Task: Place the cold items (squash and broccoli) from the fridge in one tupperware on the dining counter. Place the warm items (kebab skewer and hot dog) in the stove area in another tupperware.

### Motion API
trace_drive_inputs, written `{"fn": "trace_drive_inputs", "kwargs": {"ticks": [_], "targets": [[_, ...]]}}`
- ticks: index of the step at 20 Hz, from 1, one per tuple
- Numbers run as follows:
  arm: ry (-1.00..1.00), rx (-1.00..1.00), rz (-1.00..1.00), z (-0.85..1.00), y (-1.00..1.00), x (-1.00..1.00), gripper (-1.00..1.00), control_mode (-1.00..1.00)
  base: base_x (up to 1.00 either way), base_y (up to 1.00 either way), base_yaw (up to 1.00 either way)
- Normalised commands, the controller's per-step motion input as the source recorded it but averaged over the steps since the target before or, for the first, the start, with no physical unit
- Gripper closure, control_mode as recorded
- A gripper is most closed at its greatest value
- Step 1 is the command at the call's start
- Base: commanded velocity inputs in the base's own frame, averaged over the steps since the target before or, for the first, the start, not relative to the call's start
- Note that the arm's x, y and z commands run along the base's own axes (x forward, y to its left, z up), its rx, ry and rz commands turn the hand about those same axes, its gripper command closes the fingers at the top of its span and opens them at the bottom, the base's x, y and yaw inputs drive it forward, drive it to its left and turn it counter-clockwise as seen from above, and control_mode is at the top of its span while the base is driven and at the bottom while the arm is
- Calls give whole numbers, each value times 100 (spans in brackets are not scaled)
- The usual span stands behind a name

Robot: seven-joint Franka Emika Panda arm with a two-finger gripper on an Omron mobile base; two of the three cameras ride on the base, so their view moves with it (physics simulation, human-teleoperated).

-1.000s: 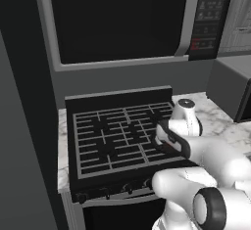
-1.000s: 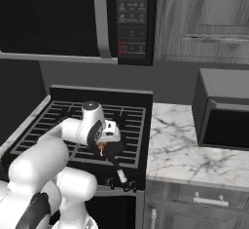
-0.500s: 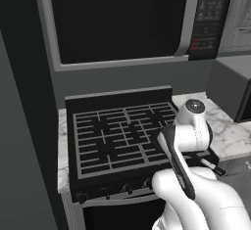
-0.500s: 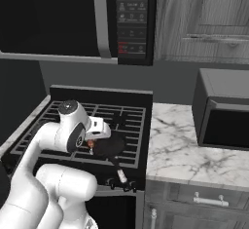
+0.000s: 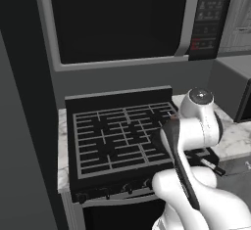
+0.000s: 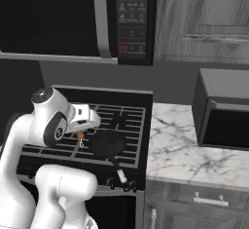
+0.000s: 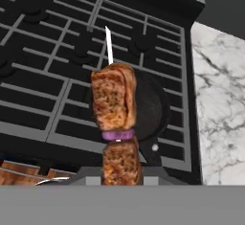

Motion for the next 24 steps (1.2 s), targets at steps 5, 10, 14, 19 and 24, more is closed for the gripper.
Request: {"fn": "trace_drive_inputs", "kwargs": {"ticks": [5,10,14,19,24], "targets": [[-4,-6,5,36,1,-71,100,-100,0,0,0],[-7,-2,2,28,3,-68,100,-100,0,0,0],[-1,0,-1,0,0,-63,100,-100,0,0,0],[-4,1,-3,-2,5,-44,100,-100,0,0,0],[-7,0,-4,3,0,-17,100,100,-64,-3,-20]]}}
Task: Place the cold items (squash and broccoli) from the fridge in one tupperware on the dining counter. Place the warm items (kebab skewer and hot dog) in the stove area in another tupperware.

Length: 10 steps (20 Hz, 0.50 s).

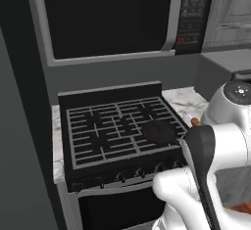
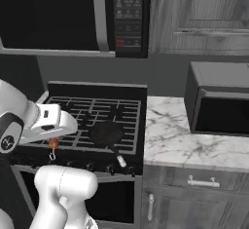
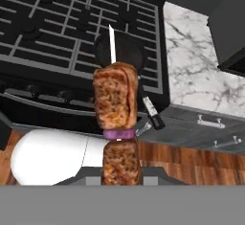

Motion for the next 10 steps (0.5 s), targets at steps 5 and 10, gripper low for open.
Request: {"fn": "trace_drive_inputs", "kwargs": {"ticks": [5,10], "targets": [[0,0,0,0,0,0,100,100,-50,-3,-56],[0,0,0,0,0,0,100,100,-11,-2,-86]]}}
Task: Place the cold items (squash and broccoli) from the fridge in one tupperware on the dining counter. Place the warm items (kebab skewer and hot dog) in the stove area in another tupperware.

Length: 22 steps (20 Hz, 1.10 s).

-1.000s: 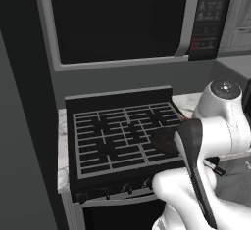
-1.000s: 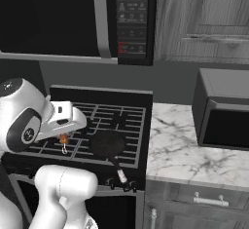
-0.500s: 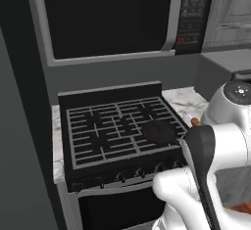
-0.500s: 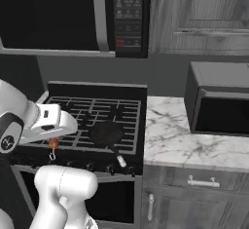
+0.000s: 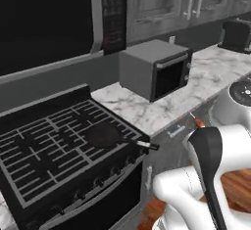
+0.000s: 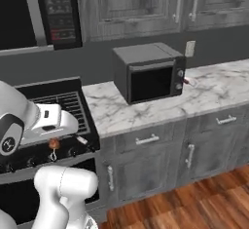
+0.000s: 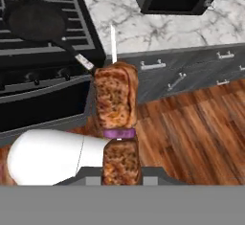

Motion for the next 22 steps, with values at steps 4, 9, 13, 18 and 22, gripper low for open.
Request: {"fn": "trace_drive_inputs", "kwargs": {"ticks": [4,9,13,18,22], "targets": [[0,0,0,0,0,0,100,100,0,0,-97],[0,0,0,0,0,0,100,100,0,-1,-98],[0,0,0,0,0,0,100,100,3,-9,-96],[0,0,0,0,0,0,100,100,24,-44,-81],[0,0,0,0,0,0,100,100,65,-60,-56]]}}
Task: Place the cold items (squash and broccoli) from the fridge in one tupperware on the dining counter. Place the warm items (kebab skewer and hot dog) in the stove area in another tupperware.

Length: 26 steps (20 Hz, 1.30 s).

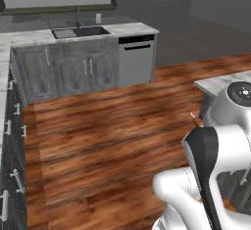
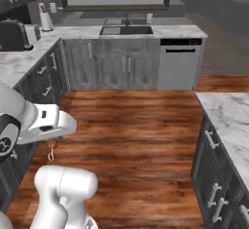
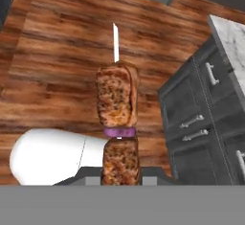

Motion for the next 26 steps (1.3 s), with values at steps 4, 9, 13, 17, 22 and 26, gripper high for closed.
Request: {"fn": "trace_drive_inputs", "kwargs": {"ticks": [4,9,13,17,22,26], "targets": [[0,0,0,0,0,0,100,100,100,-2,-29],[0,0,0,0,0,0,100,100,100,37,-13],[0,0,0,0,0,0,100,100,100,27,-24],[0,0,0,0,0,0,100,100,100,39,-39],[0,0,0,0,0,0,100,100,100,47,-42],[0,0,0,0,0,0,100,100,100,41,-42]]}}
